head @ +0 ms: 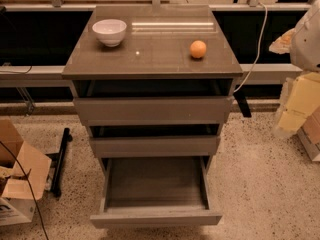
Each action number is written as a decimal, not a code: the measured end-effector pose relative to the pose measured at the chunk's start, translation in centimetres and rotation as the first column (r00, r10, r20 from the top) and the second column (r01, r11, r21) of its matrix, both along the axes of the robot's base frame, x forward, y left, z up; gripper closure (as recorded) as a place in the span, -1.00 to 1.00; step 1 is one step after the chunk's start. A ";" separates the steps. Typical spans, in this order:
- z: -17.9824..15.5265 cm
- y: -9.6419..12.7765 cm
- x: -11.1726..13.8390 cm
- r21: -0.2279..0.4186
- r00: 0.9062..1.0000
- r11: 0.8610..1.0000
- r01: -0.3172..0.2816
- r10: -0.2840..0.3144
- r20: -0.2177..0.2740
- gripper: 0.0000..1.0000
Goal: Place orange into bottom drawer
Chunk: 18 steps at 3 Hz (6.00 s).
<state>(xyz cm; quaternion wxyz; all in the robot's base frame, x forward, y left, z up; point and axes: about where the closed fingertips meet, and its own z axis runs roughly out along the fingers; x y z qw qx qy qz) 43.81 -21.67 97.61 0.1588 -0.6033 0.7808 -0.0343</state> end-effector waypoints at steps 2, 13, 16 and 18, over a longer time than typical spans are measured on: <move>-1.3 0.4 3.6 0.088 1.000 0.996 -0.023 0.024 -0.012 -1.00; -10.1 5.4 37.2 0.759 0.881 0.612 0.221 -0.459 0.114 -1.00; -12.6 8.3 39.6 0.807 0.883 0.537 0.245 -0.468 0.044 -0.36; -11.8 7.2 38.6 0.804 0.864 0.540 0.249 -0.499 0.067 0.57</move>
Offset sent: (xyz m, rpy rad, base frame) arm 0.0699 0.0041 -0.0258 0.1759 0.0327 0.0438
